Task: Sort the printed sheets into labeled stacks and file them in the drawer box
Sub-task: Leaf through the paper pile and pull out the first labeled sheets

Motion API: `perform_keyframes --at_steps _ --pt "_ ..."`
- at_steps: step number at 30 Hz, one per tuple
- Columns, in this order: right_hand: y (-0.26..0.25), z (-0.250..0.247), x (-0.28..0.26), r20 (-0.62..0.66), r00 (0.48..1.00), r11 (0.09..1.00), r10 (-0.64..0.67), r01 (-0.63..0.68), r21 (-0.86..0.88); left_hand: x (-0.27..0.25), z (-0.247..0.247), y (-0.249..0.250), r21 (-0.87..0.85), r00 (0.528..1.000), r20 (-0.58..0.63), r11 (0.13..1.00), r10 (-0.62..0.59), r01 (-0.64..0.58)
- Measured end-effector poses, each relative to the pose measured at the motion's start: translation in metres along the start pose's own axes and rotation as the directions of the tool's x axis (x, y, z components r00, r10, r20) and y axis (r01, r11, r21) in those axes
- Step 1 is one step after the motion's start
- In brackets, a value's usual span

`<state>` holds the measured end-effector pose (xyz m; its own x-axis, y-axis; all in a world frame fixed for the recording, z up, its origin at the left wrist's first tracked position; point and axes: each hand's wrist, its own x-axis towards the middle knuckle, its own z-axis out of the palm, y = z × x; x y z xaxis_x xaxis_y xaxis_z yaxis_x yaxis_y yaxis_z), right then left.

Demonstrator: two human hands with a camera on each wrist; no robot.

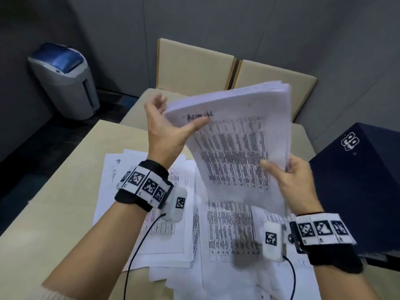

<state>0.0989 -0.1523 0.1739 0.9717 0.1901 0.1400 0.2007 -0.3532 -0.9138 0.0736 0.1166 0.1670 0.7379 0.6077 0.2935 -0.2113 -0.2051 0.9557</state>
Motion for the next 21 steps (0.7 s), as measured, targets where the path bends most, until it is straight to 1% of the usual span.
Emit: perform_keyframes --at_steps 1,2,3,4,5,7,8,9,10,11,13,15,17,19,20,21 --pt "-0.002 -0.001 -0.002 -0.014 1.0 0.993 0.013 -0.012 0.114 -0.002 0.0 -0.005 -0.053 0.993 0.061 0.993 -0.1 0.103" --pt "-0.005 0.0 -0.005 -0.037 0.999 0.977 0.022 -0.013 0.215 -0.007 0.002 -0.009 -0.092 0.976 0.149 0.981 -0.157 0.172" --pt "-0.002 0.002 -0.005 -0.054 0.998 0.959 0.016 0.0 0.284 -0.012 0.007 -0.011 -0.132 0.955 0.24 0.969 -0.174 0.209" --pt "-0.006 0.007 -0.006 -0.078 0.997 0.944 0.027 0.001 0.33 -0.017 0.013 -0.011 -0.166 0.938 0.301 0.959 -0.174 0.231" --pt "-0.004 0.012 -0.006 -0.094 0.995 0.937 0.022 0.012 0.35 -0.024 0.021 -0.008 -0.201 0.931 0.324 0.95 -0.165 0.239" --pt "0.004 0.022 -0.009 -0.146 0.989 0.914 0.037 0.026 0.404 -0.033 0.032 -0.008 -0.207 0.946 0.295 0.958 -0.133 0.199" --pt "0.009 0.026 -0.011 -0.167 0.983 0.909 0.078 -0.001 0.418 -0.036 0.034 -0.013 -0.189 0.956 0.271 0.968 -0.112 0.167" --pt "0.016 0.03 -0.015 -0.16 0.981 0.906 0.105 -0.028 0.422 -0.04 0.033 -0.022 -0.184 0.959 0.259 0.969 -0.112 0.163" --pt "0.027 0.034 -0.019 -0.13 0.983 0.918 0.132 -0.072 0.39 -0.045 0.03 -0.031 -0.194 0.955 0.258 0.961 -0.146 0.199" --pt "0.037 0.039 -0.025 -0.072 0.987 0.931 0.145 -0.111 0.348 -0.05 0.027 -0.039 -0.208 0.946 0.262 0.946 -0.192 0.25" --pt "0.056 0.05 -0.033 0.018 0.976 0.947 0.216 -0.214 0.241 -0.058 0.022 -0.056 -0.188 0.928 0.28 0.933 -0.248 0.306" --pt "0.068 0.058 -0.035 0.012 0.958 0.931 0.286 -0.281 0.233 -0.062 0.019 -0.064 -0.165 0.919 0.314 0.94 -0.238 0.3" --pt "0.071 0.061 -0.03 -0.052 0.95 0.925 0.308 -0.286 0.251 -0.06 0.019 -0.062 -0.172 0.919 0.32 0.94 -0.23 0.295" --pt "0.069 0.061 -0.027 -0.117 0.953 0.933 0.278 -0.239 0.27 -0.058 0.02 -0.06 -0.186 0.926 0.293 0.936 -0.238 0.299" --pt "0.069 0.061 -0.025 -0.129 0.955 0.933 0.269 -0.225 0.279 -0.059 0.021 -0.059 -0.194 0.928 0.283 0.933 -0.243 0.304" --pt "0.072 0.061 -0.025 -0.115 0.954 0.932 0.277 -0.237 0.275 -0.06 0.021 -0.059 -0.188 0.925 0.28 0.931 -0.255 0.314"
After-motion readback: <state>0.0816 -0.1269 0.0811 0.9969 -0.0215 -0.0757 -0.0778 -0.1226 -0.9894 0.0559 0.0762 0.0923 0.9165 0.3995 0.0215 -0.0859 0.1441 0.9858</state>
